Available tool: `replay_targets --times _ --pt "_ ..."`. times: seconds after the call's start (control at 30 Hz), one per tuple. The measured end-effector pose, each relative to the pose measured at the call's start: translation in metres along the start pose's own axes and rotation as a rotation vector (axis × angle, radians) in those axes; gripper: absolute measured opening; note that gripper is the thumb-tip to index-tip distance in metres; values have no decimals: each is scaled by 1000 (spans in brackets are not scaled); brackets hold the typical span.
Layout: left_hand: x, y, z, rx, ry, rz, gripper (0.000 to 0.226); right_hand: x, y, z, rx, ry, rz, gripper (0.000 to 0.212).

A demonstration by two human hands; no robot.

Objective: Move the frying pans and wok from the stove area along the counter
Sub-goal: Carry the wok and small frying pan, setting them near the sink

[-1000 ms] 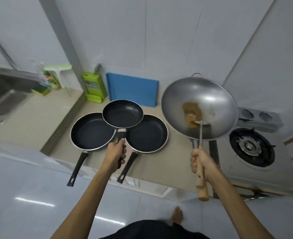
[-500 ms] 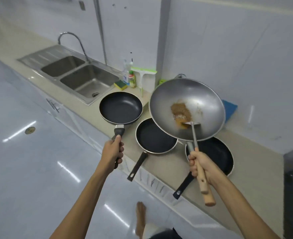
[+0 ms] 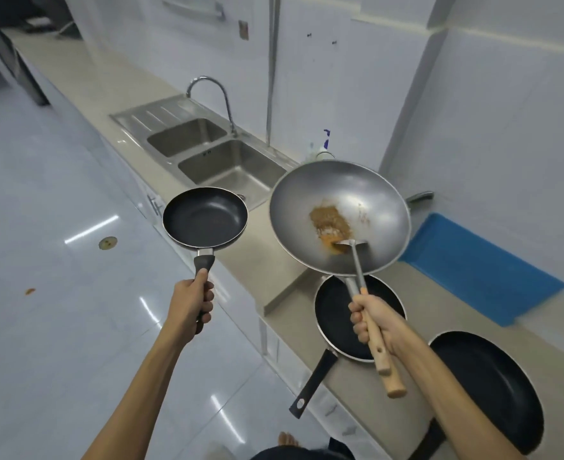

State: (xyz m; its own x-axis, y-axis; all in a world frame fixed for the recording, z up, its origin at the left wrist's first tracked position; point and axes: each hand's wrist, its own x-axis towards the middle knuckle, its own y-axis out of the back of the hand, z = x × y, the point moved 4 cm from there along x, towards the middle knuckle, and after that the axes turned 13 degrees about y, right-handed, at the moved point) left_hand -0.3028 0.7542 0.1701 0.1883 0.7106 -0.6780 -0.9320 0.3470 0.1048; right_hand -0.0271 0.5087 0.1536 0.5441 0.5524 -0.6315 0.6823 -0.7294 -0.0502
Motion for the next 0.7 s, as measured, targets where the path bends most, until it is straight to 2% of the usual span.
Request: replay_targets --times 0.3,0.7 --pt "82 73 57 -35 11 33 40 62 -114 -48 -60 -19 -42 26" --pt "204 279 145 -48 46 85 38 132 -374 -82 -60 -33 -96 30"
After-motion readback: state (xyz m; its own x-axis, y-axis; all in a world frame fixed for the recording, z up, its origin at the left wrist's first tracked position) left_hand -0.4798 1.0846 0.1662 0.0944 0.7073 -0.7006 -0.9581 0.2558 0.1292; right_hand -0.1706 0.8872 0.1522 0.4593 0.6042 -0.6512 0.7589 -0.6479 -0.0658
